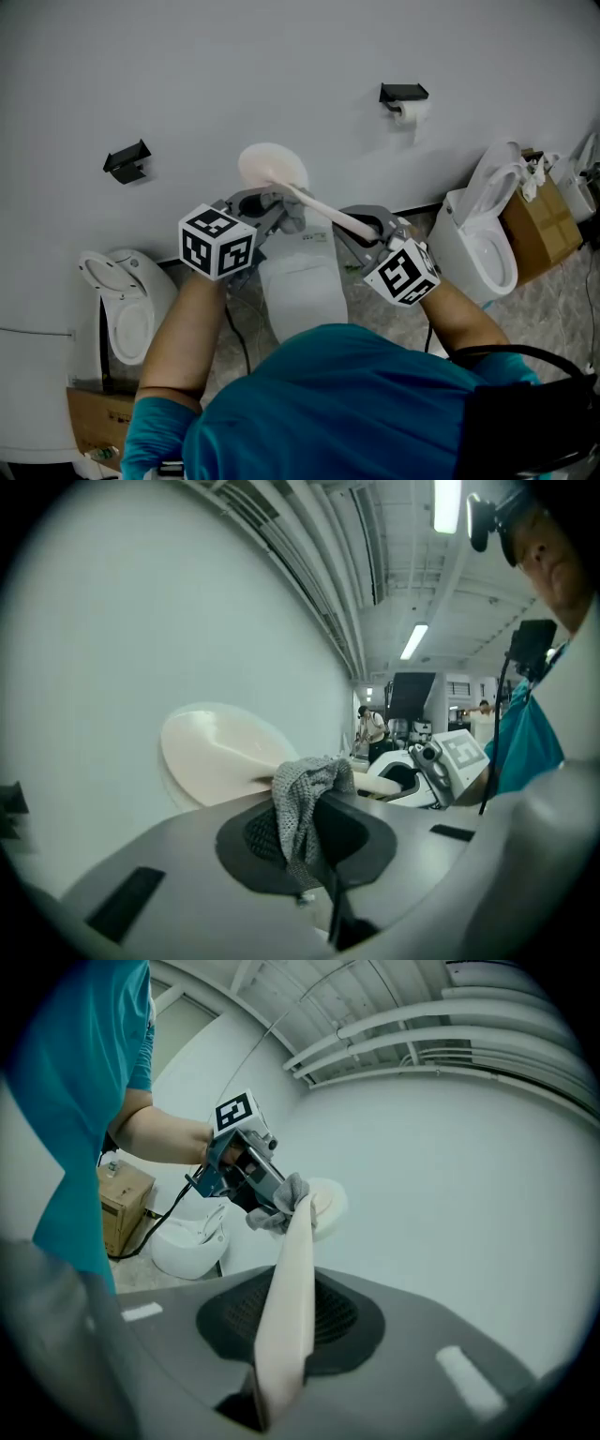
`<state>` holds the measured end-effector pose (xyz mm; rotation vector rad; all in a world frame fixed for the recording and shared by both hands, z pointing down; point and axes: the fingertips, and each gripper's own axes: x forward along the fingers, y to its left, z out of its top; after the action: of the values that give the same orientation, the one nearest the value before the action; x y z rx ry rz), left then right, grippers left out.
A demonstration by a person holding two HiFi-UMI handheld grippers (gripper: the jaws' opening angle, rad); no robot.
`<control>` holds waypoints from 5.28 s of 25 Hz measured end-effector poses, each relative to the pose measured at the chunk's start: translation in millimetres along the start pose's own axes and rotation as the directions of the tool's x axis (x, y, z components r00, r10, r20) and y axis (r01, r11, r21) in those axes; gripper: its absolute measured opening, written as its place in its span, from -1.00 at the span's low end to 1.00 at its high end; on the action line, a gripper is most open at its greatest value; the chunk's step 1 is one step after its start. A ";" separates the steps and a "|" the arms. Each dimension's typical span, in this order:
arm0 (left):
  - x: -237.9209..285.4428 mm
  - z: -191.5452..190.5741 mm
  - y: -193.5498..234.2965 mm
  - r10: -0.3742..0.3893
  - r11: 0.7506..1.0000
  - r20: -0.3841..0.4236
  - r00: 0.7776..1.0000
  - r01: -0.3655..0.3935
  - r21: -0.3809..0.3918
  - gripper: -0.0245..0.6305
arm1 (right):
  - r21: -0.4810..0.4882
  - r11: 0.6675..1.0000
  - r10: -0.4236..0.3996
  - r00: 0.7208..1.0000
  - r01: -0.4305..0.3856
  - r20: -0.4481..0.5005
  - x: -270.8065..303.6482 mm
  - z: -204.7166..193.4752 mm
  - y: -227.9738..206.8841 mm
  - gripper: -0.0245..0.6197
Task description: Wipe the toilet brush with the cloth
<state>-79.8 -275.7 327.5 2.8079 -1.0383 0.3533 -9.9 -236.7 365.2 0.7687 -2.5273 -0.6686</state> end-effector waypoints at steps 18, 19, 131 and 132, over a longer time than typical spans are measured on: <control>-8.6 3.4 8.8 -0.087 0.982 0.050 0.995 0.095 -0.166 -0.81 | 0.050 0.998 0.044 0.999 -0.043 -0.022 -3.1 -18.7 7.8 -0.73; -9.5 5.0 11.8 -0.080 0.983 0.049 0.996 0.087 -0.163 -0.81 | 0.048 0.998 0.045 0.999 -0.044 -0.021 -3.0 -18.4 7.9 -0.73; 9.1 -42.5 37.2 0.430 0.676 -0.348 0.833 -0.041 0.736 -0.81 | -0.363 0.931 -0.052 0.973 -0.034 -0.225 10.9 -53.6 17.3 -0.73; 7.6 -42.6 39.6 0.435 0.677 -0.348 0.830 -0.046 0.735 -0.81 | -0.360 0.932 -0.052 0.973 -0.033 -0.224 9.5 -54.0 16.6 -0.73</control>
<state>-107.5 -301.9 372.1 2.8148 -1.3587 1.7704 3.6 -247.6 419.8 0.6813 -2.1082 -0.9558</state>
